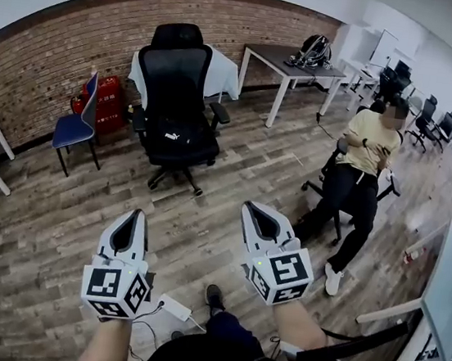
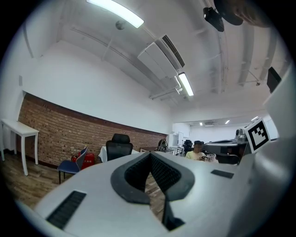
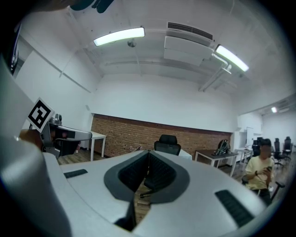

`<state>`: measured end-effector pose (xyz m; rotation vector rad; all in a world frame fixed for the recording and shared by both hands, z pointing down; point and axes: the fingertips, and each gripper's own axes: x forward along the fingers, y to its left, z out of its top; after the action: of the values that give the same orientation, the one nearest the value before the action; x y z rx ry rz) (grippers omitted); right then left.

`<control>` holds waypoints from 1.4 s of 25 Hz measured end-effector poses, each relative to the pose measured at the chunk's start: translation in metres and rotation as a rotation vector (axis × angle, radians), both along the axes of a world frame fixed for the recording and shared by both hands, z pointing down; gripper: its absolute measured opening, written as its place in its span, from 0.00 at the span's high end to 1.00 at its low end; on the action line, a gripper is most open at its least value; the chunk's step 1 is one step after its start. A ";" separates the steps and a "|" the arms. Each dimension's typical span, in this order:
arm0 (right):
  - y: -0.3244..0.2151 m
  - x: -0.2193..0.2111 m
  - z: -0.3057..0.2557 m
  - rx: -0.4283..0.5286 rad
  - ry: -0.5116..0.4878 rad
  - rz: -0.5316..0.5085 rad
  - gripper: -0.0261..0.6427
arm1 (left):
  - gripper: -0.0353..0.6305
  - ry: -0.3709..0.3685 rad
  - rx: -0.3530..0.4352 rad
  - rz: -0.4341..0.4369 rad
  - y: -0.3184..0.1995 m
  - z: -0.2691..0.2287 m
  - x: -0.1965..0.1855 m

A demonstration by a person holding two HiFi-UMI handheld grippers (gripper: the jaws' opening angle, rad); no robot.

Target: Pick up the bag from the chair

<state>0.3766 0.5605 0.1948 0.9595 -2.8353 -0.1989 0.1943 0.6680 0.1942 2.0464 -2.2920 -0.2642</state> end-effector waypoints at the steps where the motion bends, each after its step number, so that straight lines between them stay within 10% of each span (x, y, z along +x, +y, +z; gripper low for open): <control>1: -0.004 -0.003 0.000 0.000 -0.006 -0.008 0.93 | 0.93 -0.005 -0.004 -0.003 -0.003 0.000 -0.002; 35: -0.287 -0.062 0.013 -0.069 -0.087 -0.145 0.93 | 0.93 -0.075 -0.116 -0.074 -0.279 -0.008 -0.043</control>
<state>0.3148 0.2735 0.2082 0.7682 -2.9718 -0.0757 0.1515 0.3891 0.1860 1.9511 -2.3692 -0.0565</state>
